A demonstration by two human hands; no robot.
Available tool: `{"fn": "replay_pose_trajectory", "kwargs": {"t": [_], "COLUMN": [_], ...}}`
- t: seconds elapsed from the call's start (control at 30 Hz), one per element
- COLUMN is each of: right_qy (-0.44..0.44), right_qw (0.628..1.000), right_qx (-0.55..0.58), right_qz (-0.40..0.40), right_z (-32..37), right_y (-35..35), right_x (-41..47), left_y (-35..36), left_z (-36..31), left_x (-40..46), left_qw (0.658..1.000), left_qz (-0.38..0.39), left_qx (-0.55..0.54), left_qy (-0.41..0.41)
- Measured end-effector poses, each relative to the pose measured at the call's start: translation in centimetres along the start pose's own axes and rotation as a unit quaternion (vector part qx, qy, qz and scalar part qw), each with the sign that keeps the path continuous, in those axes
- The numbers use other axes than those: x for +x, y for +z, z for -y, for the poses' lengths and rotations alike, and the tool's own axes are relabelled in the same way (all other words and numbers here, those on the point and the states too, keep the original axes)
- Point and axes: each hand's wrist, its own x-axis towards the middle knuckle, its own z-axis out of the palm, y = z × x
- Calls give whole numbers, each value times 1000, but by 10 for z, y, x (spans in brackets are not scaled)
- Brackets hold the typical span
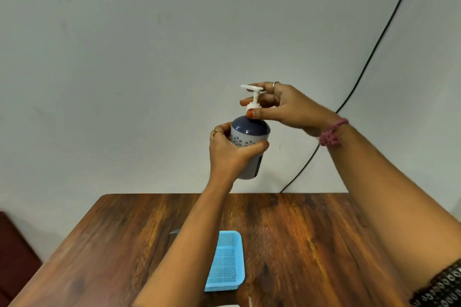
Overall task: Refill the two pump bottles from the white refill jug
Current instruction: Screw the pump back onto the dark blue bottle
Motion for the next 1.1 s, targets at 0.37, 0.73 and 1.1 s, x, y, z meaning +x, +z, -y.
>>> {"fn": "replay_pose_trajectory", "kwargs": {"t": [0.37,0.73,1.1], "right_qy": [32,16,27], "right_qw": [990,959,968], "right_qx": [119,267,238], "right_qz": [-75,-93,-71], "right_z": [-11,-8,-8], "right_y": [21,40,41], "right_x": [-5,-5,-8], "left_y": [-2,-11,-12], "left_z": [3,5,11], "left_x": [-1,-2,-3], "left_qw": [1000,999,999], "left_qz": [-13,-29,-40], "left_qx": [3,11,6], "left_qy": [13,19,20]}}
